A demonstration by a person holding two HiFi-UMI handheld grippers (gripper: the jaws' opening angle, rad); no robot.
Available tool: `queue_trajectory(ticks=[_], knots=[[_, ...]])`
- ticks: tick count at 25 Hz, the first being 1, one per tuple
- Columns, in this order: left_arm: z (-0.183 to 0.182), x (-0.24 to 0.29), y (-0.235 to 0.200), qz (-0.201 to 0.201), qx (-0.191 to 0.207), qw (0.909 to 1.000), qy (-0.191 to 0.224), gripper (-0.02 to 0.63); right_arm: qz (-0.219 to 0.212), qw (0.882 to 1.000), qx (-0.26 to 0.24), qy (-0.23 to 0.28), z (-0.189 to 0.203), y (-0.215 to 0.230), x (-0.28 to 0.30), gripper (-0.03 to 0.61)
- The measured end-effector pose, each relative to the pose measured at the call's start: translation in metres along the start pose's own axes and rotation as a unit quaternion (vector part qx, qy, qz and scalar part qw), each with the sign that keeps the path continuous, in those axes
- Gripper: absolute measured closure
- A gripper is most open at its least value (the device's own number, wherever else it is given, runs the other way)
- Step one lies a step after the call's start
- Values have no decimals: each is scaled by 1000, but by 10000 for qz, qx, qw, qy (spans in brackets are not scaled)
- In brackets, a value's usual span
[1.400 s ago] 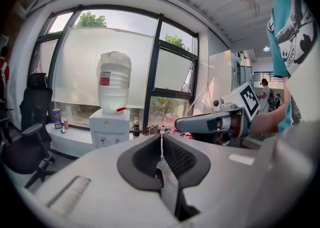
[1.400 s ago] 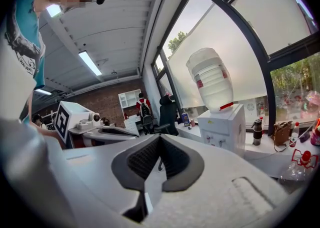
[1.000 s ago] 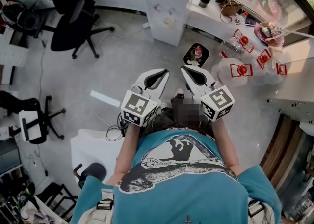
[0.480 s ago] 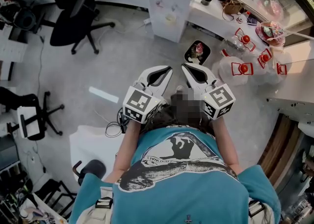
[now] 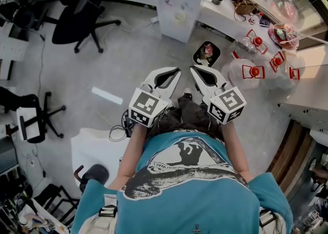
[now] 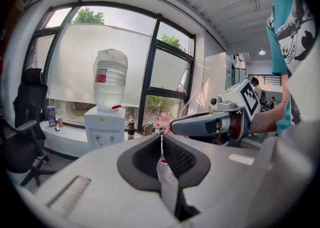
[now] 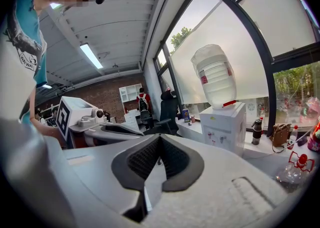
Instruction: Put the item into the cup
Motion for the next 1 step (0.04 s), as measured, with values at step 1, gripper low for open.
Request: queue_trajectory(ticks=[1], knots=[[-2,0,0,-8,1,10000,-1,591,-3,10000,2,-7,0,0,1,578]])
Point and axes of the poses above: the fingertips, and each gripper's own axes: x forward along the fingers, y to its right, z out of its underside, the point moved 10 cm from there along -x, backward along the fingers, and after that the axes turned 14 degrees about -x, right-handed, at the moved point
